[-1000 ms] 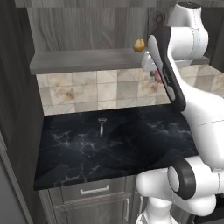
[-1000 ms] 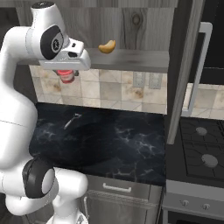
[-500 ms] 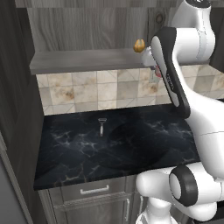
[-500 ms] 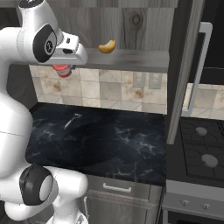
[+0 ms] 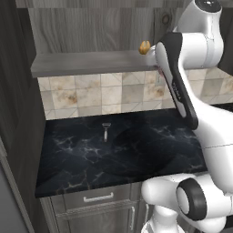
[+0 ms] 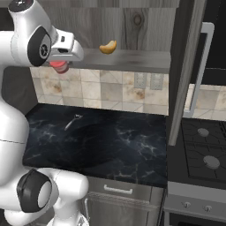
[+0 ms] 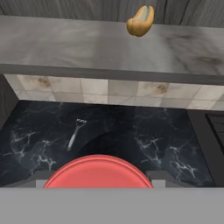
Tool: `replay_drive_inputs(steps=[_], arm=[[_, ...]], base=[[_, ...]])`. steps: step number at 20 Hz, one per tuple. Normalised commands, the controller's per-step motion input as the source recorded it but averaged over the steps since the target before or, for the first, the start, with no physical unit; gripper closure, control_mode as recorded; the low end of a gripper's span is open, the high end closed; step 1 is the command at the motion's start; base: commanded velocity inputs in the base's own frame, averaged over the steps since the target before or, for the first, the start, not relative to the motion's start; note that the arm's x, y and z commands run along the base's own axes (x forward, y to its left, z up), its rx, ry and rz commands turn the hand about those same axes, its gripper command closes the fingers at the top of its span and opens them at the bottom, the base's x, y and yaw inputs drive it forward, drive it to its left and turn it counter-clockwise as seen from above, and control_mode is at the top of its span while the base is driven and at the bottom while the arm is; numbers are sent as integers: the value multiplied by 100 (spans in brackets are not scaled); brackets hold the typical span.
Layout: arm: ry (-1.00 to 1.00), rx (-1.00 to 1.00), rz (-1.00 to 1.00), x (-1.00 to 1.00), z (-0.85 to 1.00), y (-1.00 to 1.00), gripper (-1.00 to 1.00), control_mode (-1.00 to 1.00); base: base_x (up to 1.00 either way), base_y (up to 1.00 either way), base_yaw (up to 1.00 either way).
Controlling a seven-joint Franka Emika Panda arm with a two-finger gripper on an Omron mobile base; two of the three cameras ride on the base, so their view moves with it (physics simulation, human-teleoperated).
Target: Pick the jam and cereal from the counter and place them in the cabinets closest to them.
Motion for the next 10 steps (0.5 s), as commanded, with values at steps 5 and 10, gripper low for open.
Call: replay_drive_inputs(steps=[5, 10], arm=[[-7, 0, 0, 1, 6, 7, 100, -100], [0, 0, 0, 3, 0, 1, 100, -100]], base=[[0, 0, 0], [0, 0, 0]])
